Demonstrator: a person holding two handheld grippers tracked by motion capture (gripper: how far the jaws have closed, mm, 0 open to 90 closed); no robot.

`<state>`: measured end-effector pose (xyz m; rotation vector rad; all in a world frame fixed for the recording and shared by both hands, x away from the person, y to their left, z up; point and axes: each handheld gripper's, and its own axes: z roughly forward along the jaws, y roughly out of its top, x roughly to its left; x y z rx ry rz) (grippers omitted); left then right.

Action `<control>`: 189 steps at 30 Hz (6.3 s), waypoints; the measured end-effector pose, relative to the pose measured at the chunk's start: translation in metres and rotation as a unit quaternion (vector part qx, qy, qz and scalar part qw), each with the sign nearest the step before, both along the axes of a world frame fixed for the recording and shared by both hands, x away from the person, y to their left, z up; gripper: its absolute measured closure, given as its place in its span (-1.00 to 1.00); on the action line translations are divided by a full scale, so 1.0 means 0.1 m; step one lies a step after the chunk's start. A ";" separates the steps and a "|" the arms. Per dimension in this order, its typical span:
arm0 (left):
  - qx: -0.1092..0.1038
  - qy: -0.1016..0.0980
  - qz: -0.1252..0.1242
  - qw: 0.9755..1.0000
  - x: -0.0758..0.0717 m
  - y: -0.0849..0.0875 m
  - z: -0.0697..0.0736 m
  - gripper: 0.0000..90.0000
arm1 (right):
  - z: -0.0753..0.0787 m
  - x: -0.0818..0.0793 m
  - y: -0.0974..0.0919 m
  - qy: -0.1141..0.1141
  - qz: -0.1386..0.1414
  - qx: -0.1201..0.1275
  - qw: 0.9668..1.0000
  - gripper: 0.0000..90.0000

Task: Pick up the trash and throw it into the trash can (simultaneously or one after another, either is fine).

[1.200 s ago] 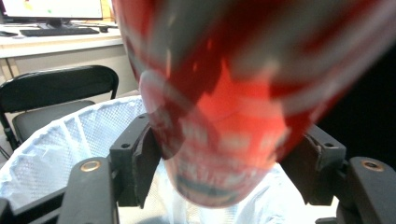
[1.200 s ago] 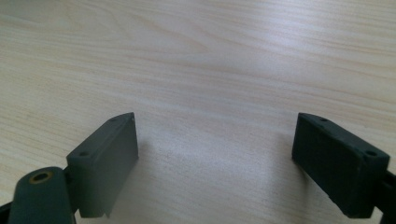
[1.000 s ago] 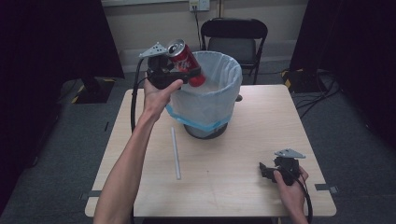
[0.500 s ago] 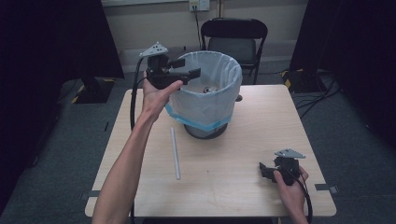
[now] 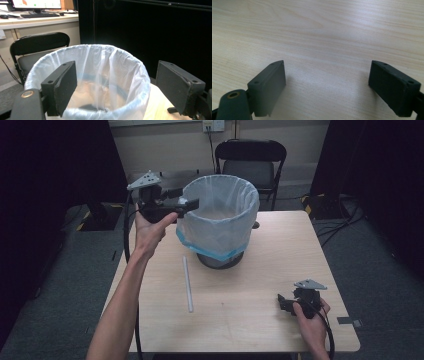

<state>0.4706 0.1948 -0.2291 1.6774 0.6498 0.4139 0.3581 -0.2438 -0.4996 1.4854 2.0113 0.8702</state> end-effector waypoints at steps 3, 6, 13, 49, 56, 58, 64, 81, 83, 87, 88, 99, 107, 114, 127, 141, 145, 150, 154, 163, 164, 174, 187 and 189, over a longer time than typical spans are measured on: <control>-0.002 -0.001 0.006 1.000 -0.06 0.07 -0.02 -0.62 | 0.00 0.00 0.00 0.000 0.000 0.000 1.000 -0.70; -0.005 0.000 0.014 1.000 -0.14 0.20 -0.06 -0.63 | 0.00 0.00 0.00 0.000 0.000 0.000 1.000 -0.70; 0.001 0.006 0.023 1.000 -0.28 0.37 -0.15 -0.59 | 0.00 0.00 0.00 0.000 0.000 0.000 1.000 -0.70; 0.043 0.122 0.045 0.991 -0.95 0.64 -1.65 -0.46 | 0.00 0.00 0.00 0.000 0.000 0.000 1.000 -0.70; 0.063 0.151 0.044 0.986 -0.99 0.54 -1.97 -0.46 | 0.00 0.00 0.00 0.000 0.000 0.000 1.000 -0.70; 0.076 0.162 0.038 0.983 -0.99 0.48 -2.08 -0.46 | 0.00 0.00 0.00 0.000 0.000 0.000 1.000 -0.70; 0.097 0.181 0.036 0.978 -0.97 0.38 -2.26 -0.46 | 0.00 0.00 0.00 0.000 0.000 0.000 1.000 -0.70; 0.169 0.203 0.055 0.963 -0.87 0.16 -2.58 -0.39 | 0.00 0.00 0.00 0.000 0.000 0.000 1.000 -0.70; 0.181 0.203 0.056 0.961 -0.86 0.16 -2.60 -0.37 | 0.00 0.00 0.00 0.000 0.000 0.000 1.000 -0.70; 0.204 0.190 0.068 0.958 -0.88 0.15 -2.62 -0.24 | 0.00 0.00 0.00 0.000 0.000 0.000 1.000 -0.70; 0.205 0.186 0.074 0.958 -0.89 0.16 -2.63 -0.16 | 0.00 0.00 0.00 0.000 0.000 0.000 1.000 -0.70; 0.207 0.191 0.100 0.954 -0.88 0.44 -2.61 0.25 | 0.00 0.00 0.00 0.000 0.000 0.000 1.000 -0.70; 0.195 0.198 0.117 0.953 -0.86 0.57 -2.61 0.62 | 0.00 0.00 0.00 0.000 0.000 0.000 1.000 -0.70; 0.191 0.207 0.137 0.950 -0.84 0.65 -2.60 0.76 | 0.00 0.00 0.00 0.000 0.000 0.000 1.000 -0.70; 0.160 0.227 0.163 0.947 -0.82 0.87 -2.59 0.78 | 0.00 0.00 0.00 0.000 0.000 0.000 1.000 -0.70; 0.104 0.228 0.193 0.948 -0.85 1.18 -2.50 0.78 | 0.00 0.00 0.00 0.000 0.000 0.000 1.000 -0.70; 0.092 0.225 0.200 0.949 -0.86 1.24 -2.47 0.78 | 0.00 0.00 0.00 0.000 0.000 0.000 1.000 -0.70; 0.080 0.221 0.210 0.949 -0.87 1.29 -2.43 0.78 | 0.00 0.00 0.00 0.000 0.000 0.000 1.000 -0.70; 0.072 0.217 0.216 0.949 -0.88 1.32 -2.40 0.78 | 0.00 0.00 0.00 0.000 0.000 0.000 1.000 -0.70; 0.046 0.197 0.230 0.952 -0.91 1.40 -2.28 0.78 | 0.00 0.00 0.00 0.000 0.000 0.000 1.000 -0.70; 0.046 0.197 0.230 0.952 -0.91 1.40 -2.28 0.78 | 0.00 0.00 0.00 0.000 0.000 0.000 1.000 -0.70; 0.020 0.172 0.236 0.956 -0.92 1.43 -2.16 0.78 | 0.00 0.00 0.00 0.000 0.000 0.000 1.000 -0.70; -0.015 0.148 0.238 0.960 -0.91 1.45 -2.03 0.78 | 0.00 0.00 0.00 0.000 0.000 0.000 1.000 -0.70; -0.016 0.137 0.231 0.963 -0.91 1.45 -1.98 0.78 | 0.00 0.00 0.00 0.000 0.000 0.000 1.000 -0.70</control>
